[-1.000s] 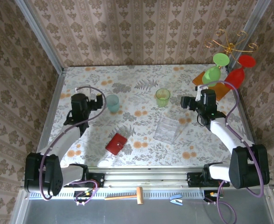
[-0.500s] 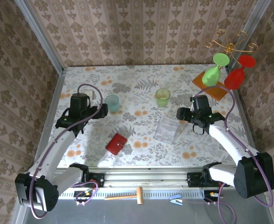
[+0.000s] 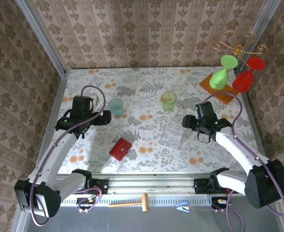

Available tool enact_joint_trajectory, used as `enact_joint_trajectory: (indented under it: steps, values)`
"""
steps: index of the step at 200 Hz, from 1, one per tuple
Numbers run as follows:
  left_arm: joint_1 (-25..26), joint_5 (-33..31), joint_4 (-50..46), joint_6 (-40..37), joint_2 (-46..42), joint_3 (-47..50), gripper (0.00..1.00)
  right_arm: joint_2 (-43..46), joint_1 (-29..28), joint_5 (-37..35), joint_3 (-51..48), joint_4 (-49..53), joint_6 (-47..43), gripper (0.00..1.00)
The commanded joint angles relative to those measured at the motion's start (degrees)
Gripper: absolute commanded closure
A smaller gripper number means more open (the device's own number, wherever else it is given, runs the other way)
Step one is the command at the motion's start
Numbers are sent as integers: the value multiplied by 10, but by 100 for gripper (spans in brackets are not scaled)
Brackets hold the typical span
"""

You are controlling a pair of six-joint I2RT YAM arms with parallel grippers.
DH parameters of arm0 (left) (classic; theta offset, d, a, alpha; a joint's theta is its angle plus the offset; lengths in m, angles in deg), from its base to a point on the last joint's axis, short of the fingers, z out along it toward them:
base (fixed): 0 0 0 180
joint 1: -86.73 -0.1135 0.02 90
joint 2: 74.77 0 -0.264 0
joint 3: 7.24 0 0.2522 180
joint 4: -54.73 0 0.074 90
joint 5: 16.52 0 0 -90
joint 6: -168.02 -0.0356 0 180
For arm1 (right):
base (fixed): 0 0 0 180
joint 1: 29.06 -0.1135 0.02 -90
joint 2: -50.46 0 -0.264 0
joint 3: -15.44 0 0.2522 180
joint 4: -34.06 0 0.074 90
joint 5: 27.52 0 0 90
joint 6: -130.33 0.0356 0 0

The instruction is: Take the credit cards out of the card holder

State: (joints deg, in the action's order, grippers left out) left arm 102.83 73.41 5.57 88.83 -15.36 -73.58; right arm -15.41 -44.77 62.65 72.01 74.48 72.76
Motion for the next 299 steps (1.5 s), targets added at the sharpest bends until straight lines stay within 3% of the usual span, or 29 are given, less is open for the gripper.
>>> enact_joint_trajectory:
  steps: [1, 40, 67, 91, 112, 142, 215, 299]
  values:
    - [-1, 35, 27, -38, 1, 20, 0, -13, -8, -27, 20, 37, 32, 38]
    - [10, 50, 28, -43, 4, 24, 0, -15, -24, -51, 16, 44, 55, 41]
    - [19, 128, 38, -30, -29, 7, 0, -10, -37, -50, 4, 20, 57, 42]
    - [20, 114, 11, -41, -46, -7, 0, -2, -44, -60, 8, 28, 54, 45]
    - [16, 40, -6, -57, -40, 8, 0, -7, -43, -84, 12, 50, 56, 50]
    - [13, 7, -39, -59, -9, 3, 0, -11, -44, -80, 5, 45, 73, 57]
    - [10, 67, -9, -52, -17, 8, 0, -44, -61, -41, 10, 45, 90, 65]
    - [9, 58, -8, -51, -38, 10, 0, -107, -75, -34, 36, 20, 84, 71]
